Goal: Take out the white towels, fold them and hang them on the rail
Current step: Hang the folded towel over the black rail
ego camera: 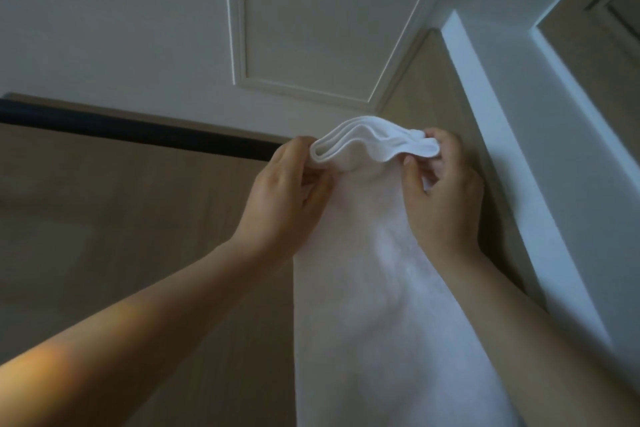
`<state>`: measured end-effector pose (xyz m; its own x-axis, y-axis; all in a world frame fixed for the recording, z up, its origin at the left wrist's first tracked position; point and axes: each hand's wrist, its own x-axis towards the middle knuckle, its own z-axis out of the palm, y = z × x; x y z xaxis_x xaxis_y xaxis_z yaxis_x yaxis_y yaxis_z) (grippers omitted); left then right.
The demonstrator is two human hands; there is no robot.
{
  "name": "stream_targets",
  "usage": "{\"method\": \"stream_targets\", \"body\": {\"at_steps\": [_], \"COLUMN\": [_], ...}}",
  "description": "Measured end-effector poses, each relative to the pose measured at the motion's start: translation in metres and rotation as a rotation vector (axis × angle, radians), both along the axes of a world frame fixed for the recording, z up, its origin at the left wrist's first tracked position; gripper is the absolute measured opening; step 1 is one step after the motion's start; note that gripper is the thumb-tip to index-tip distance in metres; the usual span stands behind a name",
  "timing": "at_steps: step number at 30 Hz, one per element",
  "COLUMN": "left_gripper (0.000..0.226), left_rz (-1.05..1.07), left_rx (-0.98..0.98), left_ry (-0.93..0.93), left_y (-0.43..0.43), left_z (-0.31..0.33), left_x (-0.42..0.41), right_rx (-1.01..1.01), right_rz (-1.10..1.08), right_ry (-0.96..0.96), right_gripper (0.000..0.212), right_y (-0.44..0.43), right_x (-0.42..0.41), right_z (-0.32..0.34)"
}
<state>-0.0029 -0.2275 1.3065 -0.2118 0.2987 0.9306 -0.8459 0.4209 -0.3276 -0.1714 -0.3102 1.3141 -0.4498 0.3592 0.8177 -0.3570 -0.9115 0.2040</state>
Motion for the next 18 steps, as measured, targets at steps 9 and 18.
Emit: {"method": "stream_targets", "body": {"at_steps": [9,18], "left_gripper": [0.036,0.065], "left_rz": [0.103,0.409], "left_rx": [0.07,0.27], "left_ry": [0.036,0.237], "left_y": [0.018,0.008], "left_z": [0.05,0.083], "left_x": [-0.021,-0.026], "right_rx": [0.04,0.421], "right_rz": [0.003,-0.228], "right_ry": [0.072,0.241], "right_gripper": [0.039,0.058], "right_y": [0.006,-0.006], "right_x": [0.001,0.006], "right_z": [0.033,0.068]}}
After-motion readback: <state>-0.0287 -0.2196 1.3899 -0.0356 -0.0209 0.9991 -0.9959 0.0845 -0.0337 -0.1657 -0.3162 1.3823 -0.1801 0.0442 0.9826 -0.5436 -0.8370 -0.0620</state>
